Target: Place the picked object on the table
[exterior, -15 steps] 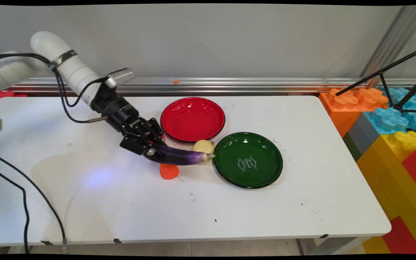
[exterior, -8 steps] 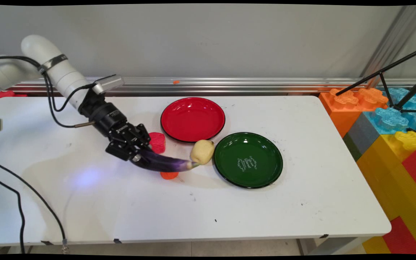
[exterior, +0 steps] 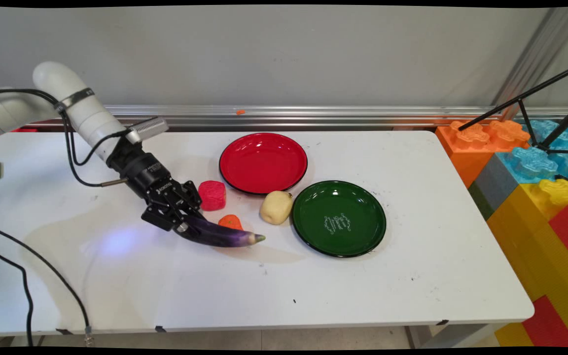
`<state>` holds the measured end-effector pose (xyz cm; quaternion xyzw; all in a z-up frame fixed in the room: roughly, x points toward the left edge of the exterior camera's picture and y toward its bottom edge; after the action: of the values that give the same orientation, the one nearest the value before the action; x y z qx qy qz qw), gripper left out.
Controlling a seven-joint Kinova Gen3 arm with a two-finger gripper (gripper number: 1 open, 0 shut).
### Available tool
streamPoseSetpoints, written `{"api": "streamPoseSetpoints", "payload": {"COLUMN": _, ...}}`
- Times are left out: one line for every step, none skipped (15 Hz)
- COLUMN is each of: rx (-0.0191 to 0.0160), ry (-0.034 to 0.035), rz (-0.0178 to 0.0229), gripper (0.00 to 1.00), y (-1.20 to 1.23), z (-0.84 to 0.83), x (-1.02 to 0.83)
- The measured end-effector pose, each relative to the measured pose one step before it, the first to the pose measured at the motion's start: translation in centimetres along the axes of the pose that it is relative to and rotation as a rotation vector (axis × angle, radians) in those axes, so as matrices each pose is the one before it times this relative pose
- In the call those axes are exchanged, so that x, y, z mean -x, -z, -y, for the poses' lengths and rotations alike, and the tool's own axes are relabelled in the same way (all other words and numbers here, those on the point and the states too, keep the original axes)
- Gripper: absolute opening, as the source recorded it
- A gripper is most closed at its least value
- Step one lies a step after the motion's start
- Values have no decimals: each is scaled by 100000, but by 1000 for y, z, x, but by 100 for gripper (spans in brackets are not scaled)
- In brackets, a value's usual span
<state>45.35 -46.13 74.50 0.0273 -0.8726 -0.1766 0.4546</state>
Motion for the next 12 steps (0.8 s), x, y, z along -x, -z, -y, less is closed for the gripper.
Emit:
{"api": "streamPoseSetpoints", "payload": {"rx": 384, "ry": -89, "rz": 182, "gripper": 0, "y": -300, "z": 101, "x": 346}}
{"api": "streamPoseSetpoints", "payload": {"rx": 366, "ry": -104, "rz": 158, "gripper": 0, "y": -247, "z": 63, "x": 290}}
{"api": "streamPoseSetpoints", "payload": {"rx": 520, "ry": -185, "rz": 177, "gripper": 0, "y": -285, "z": 42, "x": 344}}
{"api": "streamPoseSetpoints", "payload": {"rx": 532, "ry": -146, "rz": 153, "gripper": 0, "y": -258, "z": 7, "x": 337}}
{"api": "streamPoseSetpoints", "payload": {"rx": 658, "ry": -246, "rz": 249, "gripper": 0, "y": -243, "z": -42, "x": 326}}
{"api": "streamPoseSetpoints", "payload": {"rx": 536, "ry": -193, "rz": 218, "gripper": 0, "y": -195, "z": -59, "x": 268}}
{"api": "streamPoseSetpoints", "payload": {"rx": 615, "ry": -221, "rz": 263, "gripper": 0, "y": -218, "z": -61, "x": 285}}
{"api": "streamPoseSetpoints", "payload": {"rx": 523, "ry": -242, "rz": 277, "gripper": 0, "y": -205, "z": -58, "x": 269}}
{"api": "streamPoseSetpoints", "payload": {"rx": 444, "ry": -262, "rz": 333, "gripper": 0, "y": -204, "z": -36, "x": 266}}
{"api": "streamPoseSetpoints", "payload": {"rx": 310, "ry": -233, "rz": 303, "gripper": 0, "y": -164, "z": -15, "x": 210}}
{"api": "streamPoseSetpoints", "payload": {"rx": 238, "ry": -239, "rz": 361, "gripper": 0, "y": -158, "z": 10, "x": 208}}
{"api": "streamPoseSetpoints", "payload": {"rx": 204, "ry": -228, "rz": 418, "gripper": 0, "y": -168, "z": 16, "x": 240}}
